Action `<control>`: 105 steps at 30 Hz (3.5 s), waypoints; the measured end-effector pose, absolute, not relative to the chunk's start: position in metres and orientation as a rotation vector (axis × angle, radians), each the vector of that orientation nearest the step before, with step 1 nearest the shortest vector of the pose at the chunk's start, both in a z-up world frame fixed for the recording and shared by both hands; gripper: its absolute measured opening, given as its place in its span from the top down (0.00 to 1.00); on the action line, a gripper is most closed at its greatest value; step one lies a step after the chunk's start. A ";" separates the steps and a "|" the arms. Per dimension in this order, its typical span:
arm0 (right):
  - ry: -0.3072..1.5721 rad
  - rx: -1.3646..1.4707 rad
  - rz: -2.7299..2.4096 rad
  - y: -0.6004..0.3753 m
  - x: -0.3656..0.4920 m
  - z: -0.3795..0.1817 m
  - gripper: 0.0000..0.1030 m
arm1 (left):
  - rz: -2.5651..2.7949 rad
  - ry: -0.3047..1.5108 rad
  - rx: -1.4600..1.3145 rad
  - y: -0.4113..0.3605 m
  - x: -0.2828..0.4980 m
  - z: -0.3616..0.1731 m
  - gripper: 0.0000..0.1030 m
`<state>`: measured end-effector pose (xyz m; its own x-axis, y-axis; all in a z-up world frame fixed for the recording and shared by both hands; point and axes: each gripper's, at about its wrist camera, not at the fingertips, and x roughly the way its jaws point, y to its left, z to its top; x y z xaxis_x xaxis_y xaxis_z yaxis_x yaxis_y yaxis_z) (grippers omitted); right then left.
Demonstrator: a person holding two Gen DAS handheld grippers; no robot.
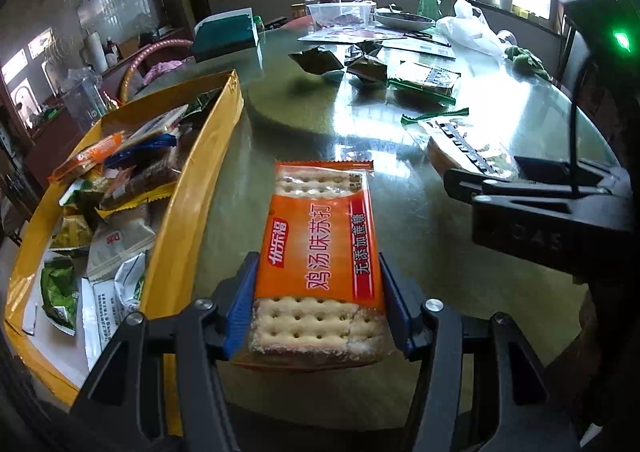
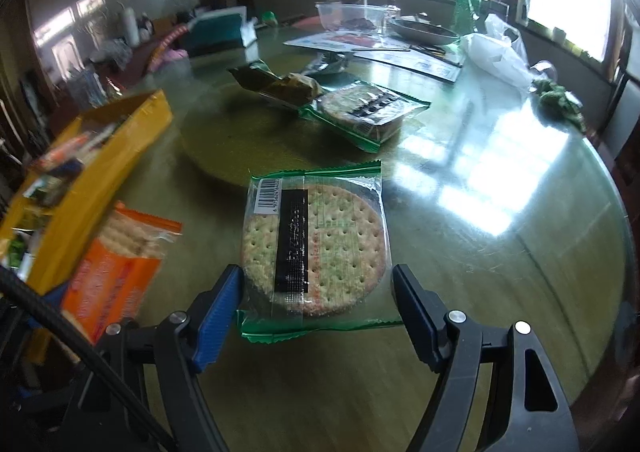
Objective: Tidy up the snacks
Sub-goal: 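Carry both packs over the yellow tray and open both tools, then return both tools to the lazy-susan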
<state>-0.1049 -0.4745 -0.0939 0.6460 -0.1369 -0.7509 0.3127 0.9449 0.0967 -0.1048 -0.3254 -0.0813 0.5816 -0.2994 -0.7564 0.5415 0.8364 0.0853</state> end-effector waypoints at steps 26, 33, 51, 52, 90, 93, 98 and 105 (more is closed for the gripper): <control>0.781 0.346 -0.014 -0.404 -0.057 -0.055 0.73 | -0.445 0.732 -0.094 -0.190 -0.050 0.017 0.44; 0.808 0.277 -0.059 -0.413 -0.064 -0.065 0.11 | -0.438 0.759 -0.101 -0.180 -0.037 0.000 0.44; 0.987 0.096 -0.057 -0.379 -0.030 -0.091 0.26 | -0.480 0.584 -0.053 -0.173 -0.018 0.094 0.44; 0.981 0.089 -0.059 -0.378 -0.030 -0.092 0.26 | -0.500 0.574 -0.052 -0.178 -0.018 0.101 0.44; 0.886 0.249 0.269 -0.301 0.122 -0.015 0.26 | -0.233 0.827 -0.020 -0.123 0.023 -0.018 0.44; 0.903 0.246 0.250 -0.306 0.126 -0.017 0.26 | -0.231 0.840 0.018 -0.128 0.027 -0.023 0.44; 0.916 0.313 0.226 -0.318 0.114 -0.034 0.26 | -0.231 0.849 0.020 -0.128 0.035 -0.026 0.44; 0.895 0.355 0.233 -0.322 0.109 -0.036 0.25 | -0.233 0.859 0.009 -0.130 0.037 -0.028 0.37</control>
<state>0.1089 -0.3217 -0.0364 0.6065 0.3435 -0.7171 -0.0507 0.9167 0.3963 0.0370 -0.1299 -0.0277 0.6294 -0.2002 -0.7508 0.2072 0.9745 -0.0862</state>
